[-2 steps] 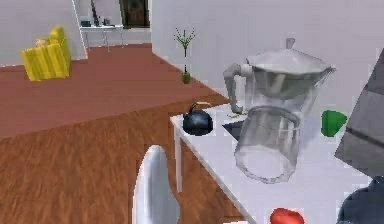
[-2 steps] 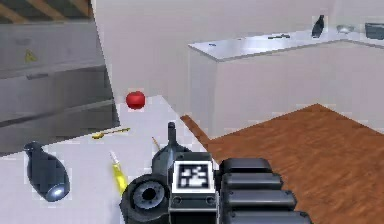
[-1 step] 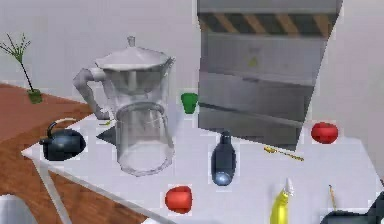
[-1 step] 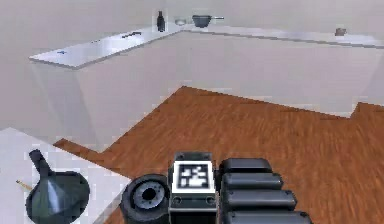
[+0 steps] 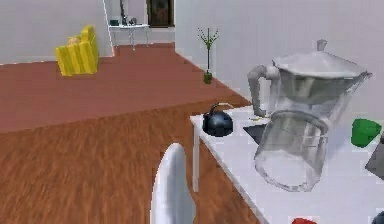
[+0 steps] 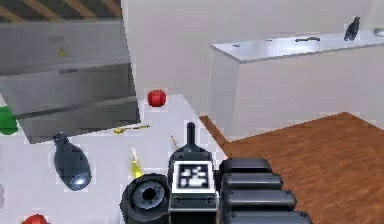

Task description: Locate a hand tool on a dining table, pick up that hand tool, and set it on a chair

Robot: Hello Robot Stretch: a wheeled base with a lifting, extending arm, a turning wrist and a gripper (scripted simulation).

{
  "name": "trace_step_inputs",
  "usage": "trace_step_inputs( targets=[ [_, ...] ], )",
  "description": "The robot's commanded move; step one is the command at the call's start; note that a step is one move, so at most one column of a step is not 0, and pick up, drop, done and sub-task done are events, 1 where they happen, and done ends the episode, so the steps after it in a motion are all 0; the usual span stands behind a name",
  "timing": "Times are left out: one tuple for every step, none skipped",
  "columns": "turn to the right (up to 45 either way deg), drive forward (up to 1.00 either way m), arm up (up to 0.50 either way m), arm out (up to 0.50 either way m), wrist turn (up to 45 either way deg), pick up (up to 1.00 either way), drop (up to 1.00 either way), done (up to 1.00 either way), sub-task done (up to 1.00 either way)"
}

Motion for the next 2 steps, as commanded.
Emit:
trace_step_inputs(
  targets=[
    [-27.0,0.0,0.0,0.0,0.0,0.0,0.0,0.0,0.0],
    [-3.0,0.0,0.0,0.0,0.0,0.0,0.0,0.0,0.0]
  ],
)
